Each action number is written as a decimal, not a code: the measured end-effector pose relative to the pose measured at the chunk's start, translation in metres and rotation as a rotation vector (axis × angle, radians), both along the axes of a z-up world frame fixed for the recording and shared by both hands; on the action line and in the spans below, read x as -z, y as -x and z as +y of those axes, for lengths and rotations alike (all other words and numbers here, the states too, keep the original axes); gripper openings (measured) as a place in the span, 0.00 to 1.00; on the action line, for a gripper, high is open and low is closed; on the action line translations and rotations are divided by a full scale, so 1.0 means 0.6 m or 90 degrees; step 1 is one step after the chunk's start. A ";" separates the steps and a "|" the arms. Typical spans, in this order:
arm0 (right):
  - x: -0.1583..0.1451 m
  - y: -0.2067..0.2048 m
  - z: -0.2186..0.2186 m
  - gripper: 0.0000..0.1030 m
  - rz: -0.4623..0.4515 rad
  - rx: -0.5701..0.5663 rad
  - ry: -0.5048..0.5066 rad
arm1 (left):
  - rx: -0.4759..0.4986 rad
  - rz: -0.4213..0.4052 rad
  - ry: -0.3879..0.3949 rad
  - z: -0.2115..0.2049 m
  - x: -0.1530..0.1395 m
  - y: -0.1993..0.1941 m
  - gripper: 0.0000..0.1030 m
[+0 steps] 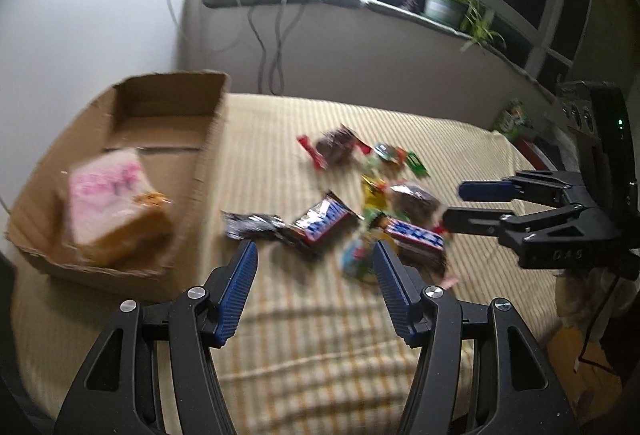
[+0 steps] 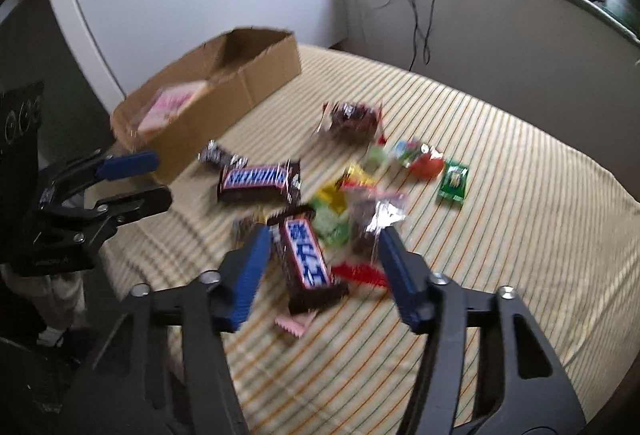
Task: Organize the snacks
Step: 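Open the right tool and move it to the blue-labelled chocolate bar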
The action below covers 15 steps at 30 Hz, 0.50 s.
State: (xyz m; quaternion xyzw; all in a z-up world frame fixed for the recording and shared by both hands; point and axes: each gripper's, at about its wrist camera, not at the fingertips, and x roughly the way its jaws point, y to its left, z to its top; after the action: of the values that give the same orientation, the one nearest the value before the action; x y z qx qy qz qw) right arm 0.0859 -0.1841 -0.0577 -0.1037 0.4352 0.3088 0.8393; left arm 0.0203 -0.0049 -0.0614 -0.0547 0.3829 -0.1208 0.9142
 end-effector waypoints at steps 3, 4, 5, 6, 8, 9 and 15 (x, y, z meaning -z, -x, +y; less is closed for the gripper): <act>0.016 0.005 0.008 0.48 0.013 -0.024 0.013 | 0.022 0.018 -0.002 -0.020 0.014 -0.007 0.56; 0.020 0.007 0.010 0.47 0.014 -0.030 0.017 | 0.027 0.024 -0.003 -0.026 0.019 -0.010 0.56; 0.025 0.007 0.014 0.47 0.017 -0.039 0.023 | 0.030 0.029 -0.004 -0.029 0.024 -0.012 0.56; 0.029 0.006 0.017 0.46 0.019 -0.044 0.025 | 0.034 0.035 -0.005 -0.034 0.029 -0.015 0.56; 0.037 0.005 0.023 0.43 0.026 -0.057 0.032 | 0.041 0.044 -0.007 -0.043 0.037 -0.020 0.56; 0.040 0.005 0.024 0.41 0.027 -0.062 0.036 | 0.046 0.048 -0.007 -0.047 0.040 -0.023 0.56; 0.053 -0.002 0.031 0.39 0.031 -0.076 0.054 | 0.054 0.060 -0.016 -0.056 0.052 -0.036 0.55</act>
State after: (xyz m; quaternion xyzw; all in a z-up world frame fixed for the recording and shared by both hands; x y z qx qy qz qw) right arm 0.0869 -0.1655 -0.0893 -0.1577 0.4613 0.3419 0.8034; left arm 0.0420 -0.0387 -0.0924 -0.0326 0.4290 -0.1522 0.8898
